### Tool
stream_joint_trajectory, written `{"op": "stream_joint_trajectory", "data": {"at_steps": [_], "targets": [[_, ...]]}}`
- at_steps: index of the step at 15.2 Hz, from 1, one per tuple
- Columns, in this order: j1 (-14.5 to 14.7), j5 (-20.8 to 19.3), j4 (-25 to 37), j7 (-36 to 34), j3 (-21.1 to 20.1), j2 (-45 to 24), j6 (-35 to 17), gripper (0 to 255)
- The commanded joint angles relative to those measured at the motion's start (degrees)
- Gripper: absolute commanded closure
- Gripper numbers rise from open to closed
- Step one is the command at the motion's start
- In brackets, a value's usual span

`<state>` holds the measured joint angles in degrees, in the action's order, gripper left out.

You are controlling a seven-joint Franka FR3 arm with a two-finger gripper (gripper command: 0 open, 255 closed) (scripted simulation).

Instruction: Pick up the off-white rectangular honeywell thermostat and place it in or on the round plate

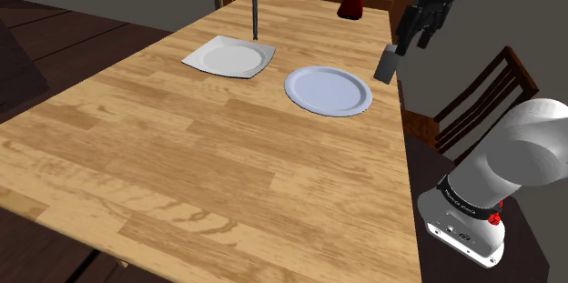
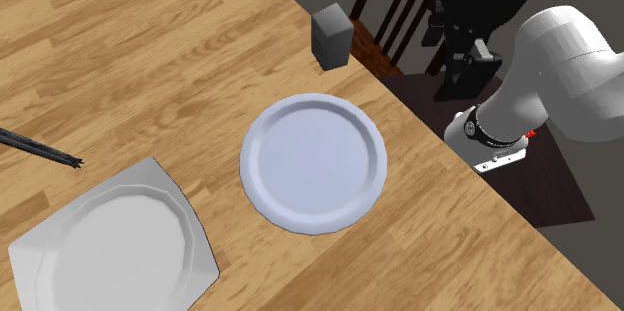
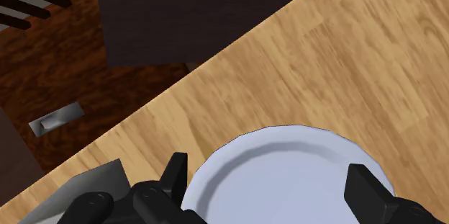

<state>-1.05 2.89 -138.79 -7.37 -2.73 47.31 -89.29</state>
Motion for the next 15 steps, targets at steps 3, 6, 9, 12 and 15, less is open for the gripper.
{"op": "stream_joint_trajectory", "data": {"at_steps": [3, 6, 9, 12, 15], "targets": [[-2.14, -0.78, 0.53, -2.22, 0.51, -3.12, -2.52, 0], [-5.26, -1.97, 1.57, -5.6, 1.4, -7.75, -6.02, 0], [-8.28, -3.14, 2.88, -9.02, 2.42, -12.26, -9.15, 0], [-11.16, -4.29, 4.39, -12.46, 3.59, -16.59, -11.92, 0], [-13.93, -5.36, 6.03, -15.89, 4.89, -20.71, -14.37, 0]]}}
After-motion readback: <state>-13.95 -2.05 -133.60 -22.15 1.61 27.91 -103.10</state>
